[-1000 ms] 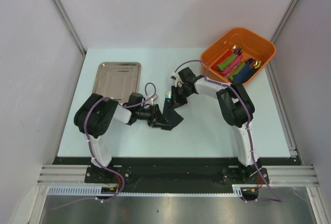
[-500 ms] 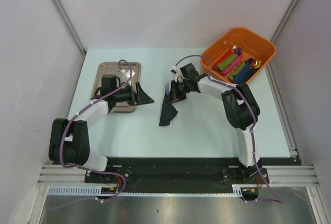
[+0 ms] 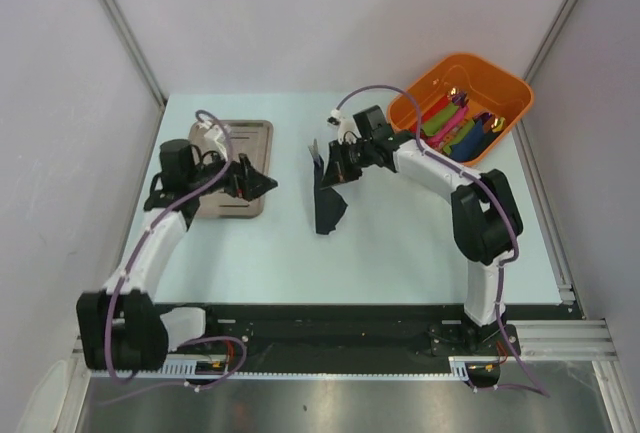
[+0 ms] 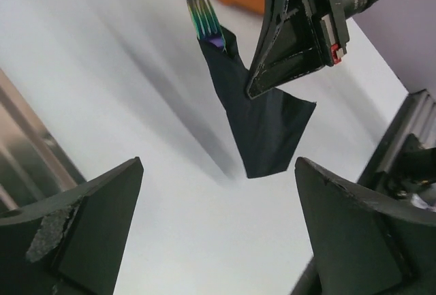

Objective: Place the utensils on the paper napkin and roll it up

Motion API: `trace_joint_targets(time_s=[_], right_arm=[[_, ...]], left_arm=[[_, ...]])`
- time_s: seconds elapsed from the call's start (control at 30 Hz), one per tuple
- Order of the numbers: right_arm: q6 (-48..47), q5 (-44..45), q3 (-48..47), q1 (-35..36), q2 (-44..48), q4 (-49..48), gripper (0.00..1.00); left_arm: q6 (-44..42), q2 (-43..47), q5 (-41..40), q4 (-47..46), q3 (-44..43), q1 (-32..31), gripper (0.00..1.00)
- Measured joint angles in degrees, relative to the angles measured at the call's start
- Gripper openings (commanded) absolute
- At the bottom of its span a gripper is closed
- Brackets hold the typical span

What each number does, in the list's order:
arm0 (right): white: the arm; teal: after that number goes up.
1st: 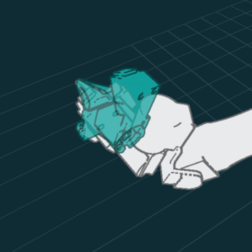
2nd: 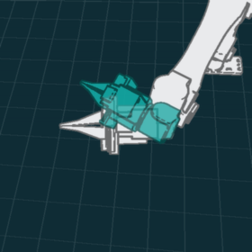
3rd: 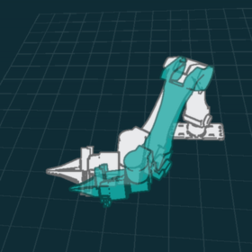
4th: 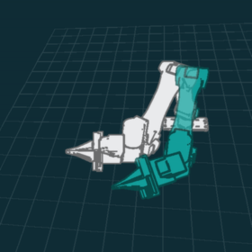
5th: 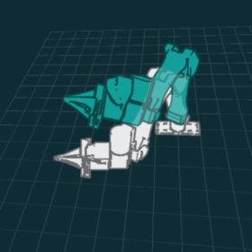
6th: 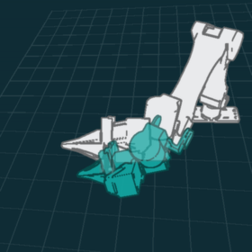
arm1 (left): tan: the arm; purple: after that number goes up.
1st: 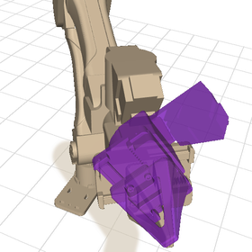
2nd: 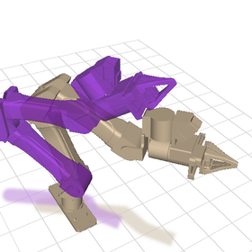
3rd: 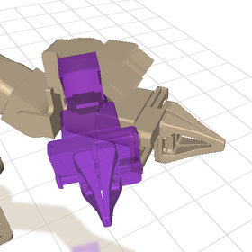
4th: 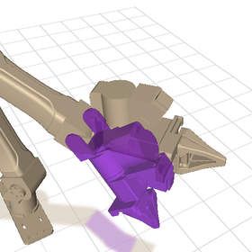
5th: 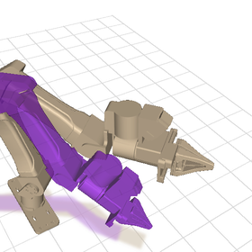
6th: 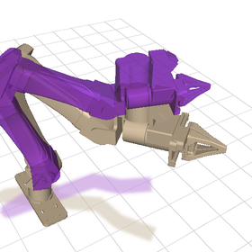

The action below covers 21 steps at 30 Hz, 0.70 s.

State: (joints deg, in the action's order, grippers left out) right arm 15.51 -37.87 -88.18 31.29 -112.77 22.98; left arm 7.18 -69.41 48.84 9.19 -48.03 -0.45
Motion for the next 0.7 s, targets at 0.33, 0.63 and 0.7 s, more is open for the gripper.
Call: trace_joint_targets(time_s=[0.33,0.63,0.7], right_arm=[[-8.4,-3.9,-4.6,1.6,12.7,5.8,0.00],[-13.2,-5.7,-4.1,4.4,25.0,8.5,0.00],[-13.7,-5.7,-3.6,5.5,27.0,8.5,0.00]], left_arm=[[-8.8,17.5,12.3,-6.4,3.6,2.0,0.95],[-4.6,16.0,22.0,-10.6,3.6,-3.8,0.88],[-4.3,17.0,21.9,-10.9,3.6,-8.2,0.84]])
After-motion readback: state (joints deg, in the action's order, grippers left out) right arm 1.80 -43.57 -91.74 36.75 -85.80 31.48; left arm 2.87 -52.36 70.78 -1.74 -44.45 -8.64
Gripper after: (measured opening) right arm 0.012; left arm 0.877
